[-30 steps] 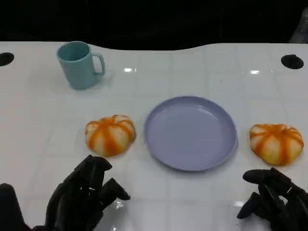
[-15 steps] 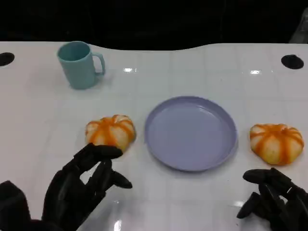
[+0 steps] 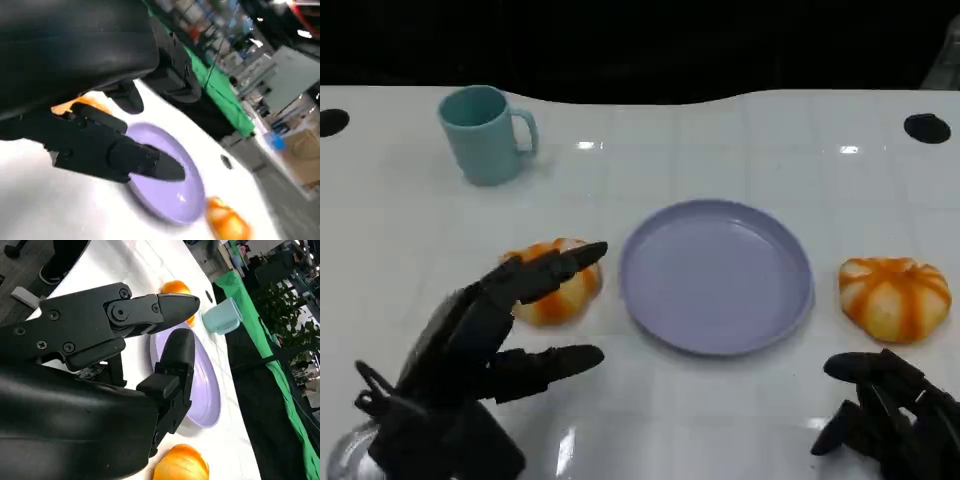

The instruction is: Grasp the bread from the table and place it into the plate.

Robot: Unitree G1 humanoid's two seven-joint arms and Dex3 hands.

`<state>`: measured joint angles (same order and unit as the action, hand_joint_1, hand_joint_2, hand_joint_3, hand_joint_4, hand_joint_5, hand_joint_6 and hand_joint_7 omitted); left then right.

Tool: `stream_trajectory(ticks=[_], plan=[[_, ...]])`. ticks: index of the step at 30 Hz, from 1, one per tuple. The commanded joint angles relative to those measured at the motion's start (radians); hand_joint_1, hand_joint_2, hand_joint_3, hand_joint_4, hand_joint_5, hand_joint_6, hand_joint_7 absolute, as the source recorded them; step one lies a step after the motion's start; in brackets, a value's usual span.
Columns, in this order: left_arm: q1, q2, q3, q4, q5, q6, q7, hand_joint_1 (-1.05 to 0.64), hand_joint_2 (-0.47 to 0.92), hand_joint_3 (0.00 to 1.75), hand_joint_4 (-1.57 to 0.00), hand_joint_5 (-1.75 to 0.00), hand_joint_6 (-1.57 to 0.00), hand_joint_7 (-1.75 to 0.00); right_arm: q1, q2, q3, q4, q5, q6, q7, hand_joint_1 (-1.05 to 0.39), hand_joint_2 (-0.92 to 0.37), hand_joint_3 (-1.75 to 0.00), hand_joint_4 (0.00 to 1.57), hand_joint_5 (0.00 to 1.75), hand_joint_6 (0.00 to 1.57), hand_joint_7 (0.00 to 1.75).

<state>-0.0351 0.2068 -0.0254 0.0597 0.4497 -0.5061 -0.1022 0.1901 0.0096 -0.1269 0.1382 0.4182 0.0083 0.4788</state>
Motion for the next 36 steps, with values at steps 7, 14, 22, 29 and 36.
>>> stream_trajectory(ticks=[7,14,22,29,36], plan=[[-0.072,0.112,-0.091,-0.111,0.394,0.192,0.091,-0.60,0.88,0.01,0.00,-0.31,-0.26,0.00,0.000,-0.015,-0.005,-0.010,0.001,-0.006,0.005,-0.80,-0.92,-0.19,0.69,1.47,0.71,1.04],[-0.212,0.103,-0.195,-0.028,0.537,0.385,0.039,-0.60,0.84,0.00,0.00,-0.28,-0.25,0.00,0.003,-0.011,-0.005,-0.012,-0.006,-0.011,-0.008,-0.80,-0.92,-0.20,0.69,1.47,0.71,1.05],[-0.369,0.085,-0.304,0.157,0.544,0.519,-0.007,-0.55,0.82,0.00,0.00,-0.26,-0.22,0.00,0.007,-0.009,-0.005,-0.022,0.005,0.001,-0.010,-0.81,-0.92,-0.19,0.69,1.49,0.71,1.05],[-0.534,0.032,-0.387,0.416,0.516,0.618,-0.076,-0.50,0.79,0.00,-0.02,-0.26,-0.21,0.00,0.013,-0.006,-0.004,-0.020,0.006,-0.016,0.003,-0.79,-0.92,-0.19,0.68,1.48,0.71,1.05],[-0.637,0.004,-0.429,0.610,0.445,0.639,-0.100,-0.53,0.76,0.00,-0.06,-0.21,-0.22,-0.01,0.015,-0.006,-0.006,-0.027,0.013,-0.006,0.001,-0.79,-0.92,-0.19,0.69,1.47,0.71,1.05]])
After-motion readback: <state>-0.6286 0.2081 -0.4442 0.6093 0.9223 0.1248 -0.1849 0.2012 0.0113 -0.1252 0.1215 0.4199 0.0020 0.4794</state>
